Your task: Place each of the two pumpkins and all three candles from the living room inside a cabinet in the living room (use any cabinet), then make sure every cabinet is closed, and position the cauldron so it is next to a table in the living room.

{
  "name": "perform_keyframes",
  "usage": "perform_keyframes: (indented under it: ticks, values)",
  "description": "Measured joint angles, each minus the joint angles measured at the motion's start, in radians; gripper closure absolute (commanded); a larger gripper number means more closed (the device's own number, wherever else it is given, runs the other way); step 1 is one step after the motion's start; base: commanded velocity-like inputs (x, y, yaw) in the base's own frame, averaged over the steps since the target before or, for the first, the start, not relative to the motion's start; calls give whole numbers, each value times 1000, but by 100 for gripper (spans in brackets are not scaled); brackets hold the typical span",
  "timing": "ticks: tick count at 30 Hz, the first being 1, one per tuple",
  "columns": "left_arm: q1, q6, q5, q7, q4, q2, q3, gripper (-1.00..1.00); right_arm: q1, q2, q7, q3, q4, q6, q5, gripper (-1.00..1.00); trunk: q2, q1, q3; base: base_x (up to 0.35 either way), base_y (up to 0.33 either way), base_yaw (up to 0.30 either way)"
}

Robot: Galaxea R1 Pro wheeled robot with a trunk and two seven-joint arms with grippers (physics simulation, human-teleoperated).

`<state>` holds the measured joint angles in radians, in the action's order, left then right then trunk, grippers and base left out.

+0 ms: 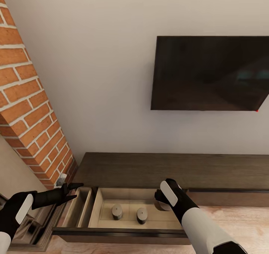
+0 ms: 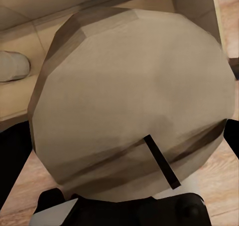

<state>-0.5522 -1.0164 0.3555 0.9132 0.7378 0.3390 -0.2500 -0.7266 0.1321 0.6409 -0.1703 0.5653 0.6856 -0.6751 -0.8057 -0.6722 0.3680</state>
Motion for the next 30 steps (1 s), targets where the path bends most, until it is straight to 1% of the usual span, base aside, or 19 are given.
perform_keyframes:
  ticks: [10, 17, 23, 30]
  values:
    - [0, 1, 0, 0, 0, 0, 0, -100, 0, 5, -3, 4, 0, 3, 0, 100, -70, -38, 31, 0, 0, 0]
    - [0, 1, 0, 0, 0, 1, 0, -100, 0, 0, -3, 13, -2, 3, -2, 100, -119, -65, 53, 0, 0, 0]
    - [0, -1, 0, 1, 0, 1, -1, -100, 0, 8, -3, 13, -2, 3, -2, 100, -161, -88, 72, 0, 0, 0]
    - [0, -2, -1, 1, 0, 2, 0, -100, 0, 10, -3, 12, -2, 3, -3, 100, -210, -115, 94, 0, 0, 0]
